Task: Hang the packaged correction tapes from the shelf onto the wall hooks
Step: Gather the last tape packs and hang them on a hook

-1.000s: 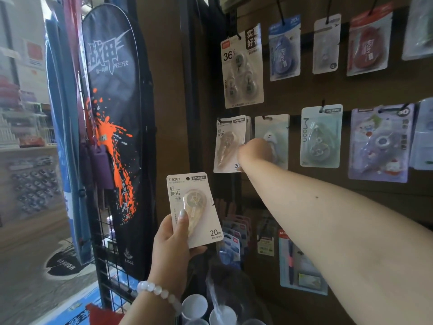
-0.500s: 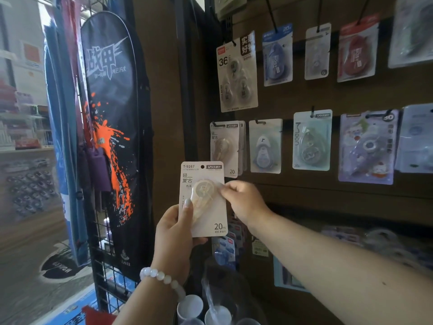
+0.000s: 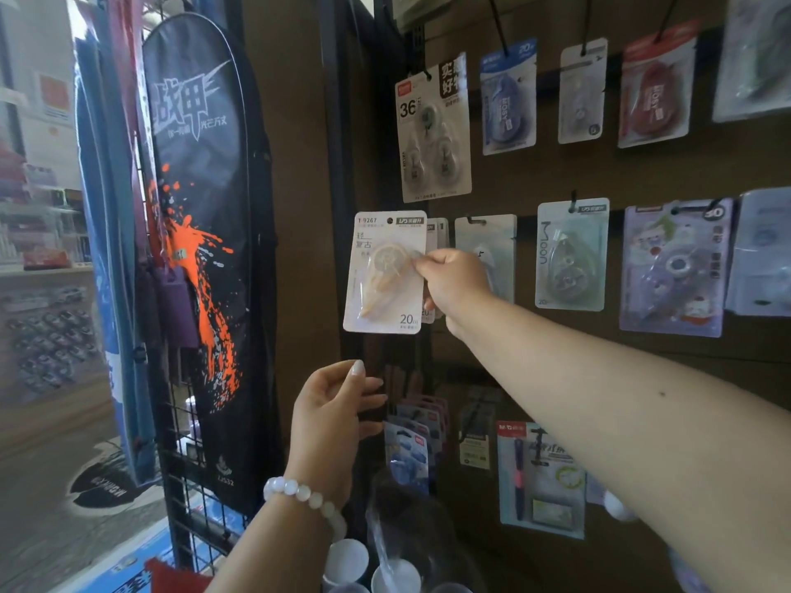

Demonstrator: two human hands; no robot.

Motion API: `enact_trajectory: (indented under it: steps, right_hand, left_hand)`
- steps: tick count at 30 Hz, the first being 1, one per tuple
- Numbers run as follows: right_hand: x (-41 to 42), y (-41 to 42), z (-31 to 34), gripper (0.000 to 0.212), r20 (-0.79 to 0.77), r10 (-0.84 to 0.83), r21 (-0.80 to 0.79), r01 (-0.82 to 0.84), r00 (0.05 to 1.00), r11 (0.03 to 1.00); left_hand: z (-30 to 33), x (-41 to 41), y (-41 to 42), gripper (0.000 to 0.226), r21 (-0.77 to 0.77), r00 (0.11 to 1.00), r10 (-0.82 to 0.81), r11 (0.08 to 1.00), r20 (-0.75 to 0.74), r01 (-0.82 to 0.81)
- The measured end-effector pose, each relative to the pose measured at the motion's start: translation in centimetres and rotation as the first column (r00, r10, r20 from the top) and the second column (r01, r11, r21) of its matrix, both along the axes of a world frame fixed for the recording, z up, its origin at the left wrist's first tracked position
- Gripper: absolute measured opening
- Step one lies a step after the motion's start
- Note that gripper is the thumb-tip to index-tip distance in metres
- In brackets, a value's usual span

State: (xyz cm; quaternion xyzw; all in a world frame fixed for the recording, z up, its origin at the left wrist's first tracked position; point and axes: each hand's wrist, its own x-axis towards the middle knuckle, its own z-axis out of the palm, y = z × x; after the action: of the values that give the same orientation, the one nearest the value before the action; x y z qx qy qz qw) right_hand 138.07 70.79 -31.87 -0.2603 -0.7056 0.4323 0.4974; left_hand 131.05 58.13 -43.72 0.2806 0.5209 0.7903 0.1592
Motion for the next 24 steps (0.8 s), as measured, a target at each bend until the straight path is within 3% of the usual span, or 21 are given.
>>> enact_trajectory:
  steps: [13, 24]
  right_hand:
    - [-1.7, 1.6, 0.6, 0.033, 0.08, -0.173, 0.157, 0.159, 0.982, 0.975]
    - [-2.7, 3.7, 1.4, 0.03, 0.217, -0.359, 0.162, 0.329, 0.908, 0.93]
  left_hand:
    - [-1.4, -1.1, 1.1, 0.014, -0.016, 1.0, -0.011, 1.0, 0.019, 0.012]
    - [-2.1, -1.5, 2.0, 0.013, -0.03, 0.999, -0.015, 0.999, 0.03, 0.016]
